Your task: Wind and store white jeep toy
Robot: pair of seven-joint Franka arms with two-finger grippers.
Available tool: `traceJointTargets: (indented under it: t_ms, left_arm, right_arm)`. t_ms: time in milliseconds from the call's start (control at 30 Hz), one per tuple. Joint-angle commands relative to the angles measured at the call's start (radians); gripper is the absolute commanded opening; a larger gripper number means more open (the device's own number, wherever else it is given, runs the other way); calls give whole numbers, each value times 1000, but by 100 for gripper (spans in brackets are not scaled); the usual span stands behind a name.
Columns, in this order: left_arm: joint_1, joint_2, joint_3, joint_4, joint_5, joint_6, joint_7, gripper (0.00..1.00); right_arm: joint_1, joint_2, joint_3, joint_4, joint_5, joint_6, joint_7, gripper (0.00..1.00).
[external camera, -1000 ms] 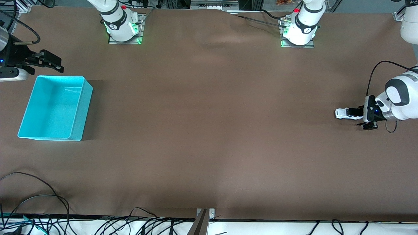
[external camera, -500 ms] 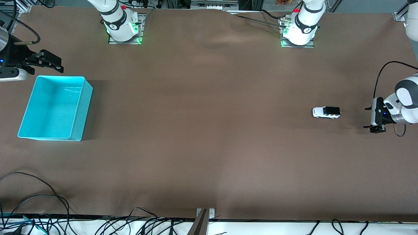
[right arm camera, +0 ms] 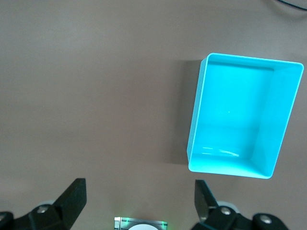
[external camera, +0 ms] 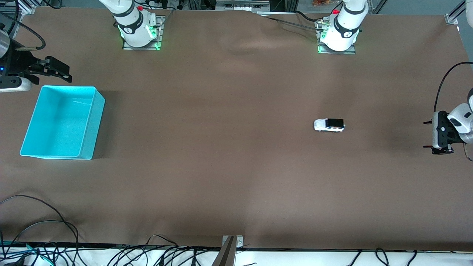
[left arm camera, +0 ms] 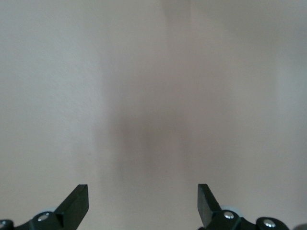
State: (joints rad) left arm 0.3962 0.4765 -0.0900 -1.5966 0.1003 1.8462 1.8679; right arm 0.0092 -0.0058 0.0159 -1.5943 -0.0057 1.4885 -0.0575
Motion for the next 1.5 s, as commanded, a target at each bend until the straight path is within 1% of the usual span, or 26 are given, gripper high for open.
traceJointTargets:
  t_ms: [0,200,467,800,1067,1367,1467]
  left_arm:
    - [0,-42,-66,27,36,-94,-154,100]
    - [3,-99,-138,26,39,-156,-364,100]
    - [3,-154,-267,15,39,-232,-647,100]
    - [3,-210,-427,0,58,-245,-975,100]
    - [0,-240,-496,0,64,-245,-1237,100]
    - [-5,-265,-585,7,68,-242,-1604,100]
    - [-5,-285,-594,9,68,-239,-1681,100]
  right_arm:
    - [-5,4,4,17,-10,-14,4,100]
    - [-5,4,2,17,-10,-14,4,100]
    - [-5,4,2,17,-10,-14,4,100]
    - [-5,4,4,17,-10,-14,4,100]
    - [-5,4,4,17,-10,-14,4,100]
    - [-3,4,4,19,-10,-14,4,100]
    - [-5,4,4,19,-10,-14,4,100]
